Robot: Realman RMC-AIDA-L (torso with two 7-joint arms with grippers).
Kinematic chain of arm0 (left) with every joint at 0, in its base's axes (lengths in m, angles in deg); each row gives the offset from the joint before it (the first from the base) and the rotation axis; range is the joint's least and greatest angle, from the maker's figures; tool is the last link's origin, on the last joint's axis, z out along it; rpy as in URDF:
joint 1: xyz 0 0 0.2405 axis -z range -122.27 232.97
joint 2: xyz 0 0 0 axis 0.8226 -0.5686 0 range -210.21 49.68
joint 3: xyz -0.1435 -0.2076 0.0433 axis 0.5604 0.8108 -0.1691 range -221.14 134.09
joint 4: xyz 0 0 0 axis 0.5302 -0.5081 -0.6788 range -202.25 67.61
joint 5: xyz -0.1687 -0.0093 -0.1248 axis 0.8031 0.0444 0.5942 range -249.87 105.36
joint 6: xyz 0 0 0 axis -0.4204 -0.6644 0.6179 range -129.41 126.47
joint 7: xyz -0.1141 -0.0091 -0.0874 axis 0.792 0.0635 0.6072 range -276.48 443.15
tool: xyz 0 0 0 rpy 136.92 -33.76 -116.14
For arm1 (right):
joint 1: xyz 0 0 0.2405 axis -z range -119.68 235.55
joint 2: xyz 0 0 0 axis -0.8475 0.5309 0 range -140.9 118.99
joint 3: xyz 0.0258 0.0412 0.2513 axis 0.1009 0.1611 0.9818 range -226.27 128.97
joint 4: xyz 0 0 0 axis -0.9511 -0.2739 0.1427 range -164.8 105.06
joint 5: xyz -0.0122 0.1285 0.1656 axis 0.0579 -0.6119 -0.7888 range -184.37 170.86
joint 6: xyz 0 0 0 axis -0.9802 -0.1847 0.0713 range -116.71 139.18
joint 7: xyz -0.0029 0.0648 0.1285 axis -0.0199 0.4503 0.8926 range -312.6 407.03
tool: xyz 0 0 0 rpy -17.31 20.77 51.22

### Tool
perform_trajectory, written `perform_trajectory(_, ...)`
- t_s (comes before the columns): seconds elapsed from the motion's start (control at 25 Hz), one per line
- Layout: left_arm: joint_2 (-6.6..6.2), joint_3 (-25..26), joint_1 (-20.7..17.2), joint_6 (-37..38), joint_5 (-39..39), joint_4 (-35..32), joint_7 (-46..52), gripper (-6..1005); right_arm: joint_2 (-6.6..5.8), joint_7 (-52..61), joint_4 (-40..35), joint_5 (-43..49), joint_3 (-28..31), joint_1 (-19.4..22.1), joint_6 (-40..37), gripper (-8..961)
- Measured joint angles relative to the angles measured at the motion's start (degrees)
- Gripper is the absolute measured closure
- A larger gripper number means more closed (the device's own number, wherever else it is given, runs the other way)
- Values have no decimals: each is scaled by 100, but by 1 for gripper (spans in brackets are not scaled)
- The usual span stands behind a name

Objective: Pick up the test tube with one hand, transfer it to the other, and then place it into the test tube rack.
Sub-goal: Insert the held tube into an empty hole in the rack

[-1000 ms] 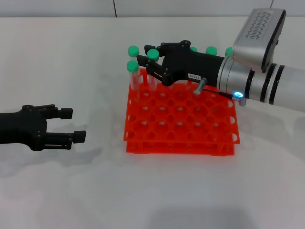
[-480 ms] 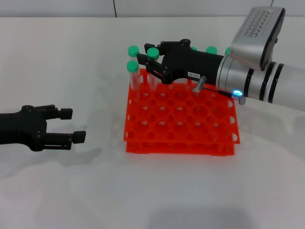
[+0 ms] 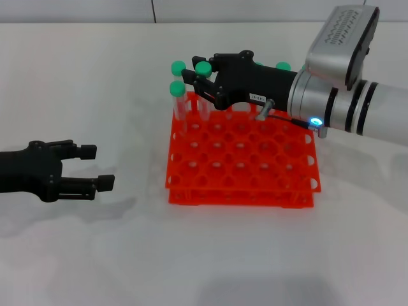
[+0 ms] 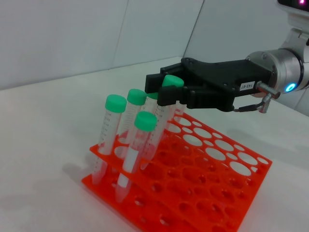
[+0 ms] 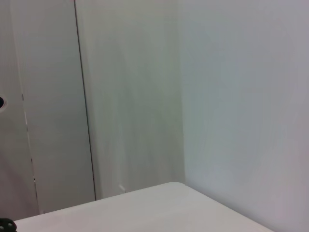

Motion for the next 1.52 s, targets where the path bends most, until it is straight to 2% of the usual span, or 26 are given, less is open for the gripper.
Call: perform_trajectory(1.52, 0, -6, 11, -11, 0, 0, 0, 124, 0, -53, 24, 39, -40, 2, 21, 581)
